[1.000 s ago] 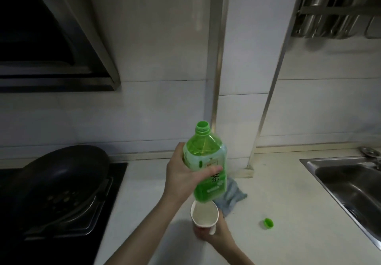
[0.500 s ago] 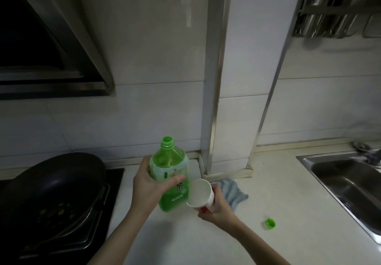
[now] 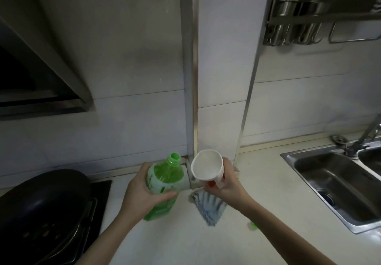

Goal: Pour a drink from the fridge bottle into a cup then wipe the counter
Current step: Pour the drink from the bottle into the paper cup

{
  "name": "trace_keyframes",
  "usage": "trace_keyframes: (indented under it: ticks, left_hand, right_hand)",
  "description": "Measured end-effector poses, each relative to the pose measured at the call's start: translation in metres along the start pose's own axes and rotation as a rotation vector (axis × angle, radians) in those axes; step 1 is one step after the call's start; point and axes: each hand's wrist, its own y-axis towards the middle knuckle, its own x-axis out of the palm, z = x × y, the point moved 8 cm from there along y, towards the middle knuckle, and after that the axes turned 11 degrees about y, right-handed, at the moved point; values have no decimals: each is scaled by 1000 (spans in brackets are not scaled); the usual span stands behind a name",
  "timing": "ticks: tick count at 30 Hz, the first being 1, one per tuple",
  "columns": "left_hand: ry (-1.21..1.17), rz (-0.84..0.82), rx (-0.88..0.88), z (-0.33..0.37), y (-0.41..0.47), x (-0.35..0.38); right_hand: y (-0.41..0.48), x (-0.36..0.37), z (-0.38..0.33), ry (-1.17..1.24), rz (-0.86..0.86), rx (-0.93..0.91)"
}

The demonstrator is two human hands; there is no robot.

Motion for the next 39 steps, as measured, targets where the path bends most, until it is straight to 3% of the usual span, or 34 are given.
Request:
trace_keyframes:
  ticks: [5, 14, 29, 39]
  left_hand:
    - [57, -89, -75, -4, -9, 30]
    - [334, -202, -88, -4, -4, 63]
    - [979, -378, 253, 28, 22, 104]
    - [1117, -450, 366, 30, 36, 123]
  right_hand:
    - [-1, -8, -10, -91, -82, -31]
    - [-5, -38, 22, -268, 9, -37]
    - [-17, -41, 63, -369, 2, -126]
    - [-13, -43, 82, -441, -7, -163]
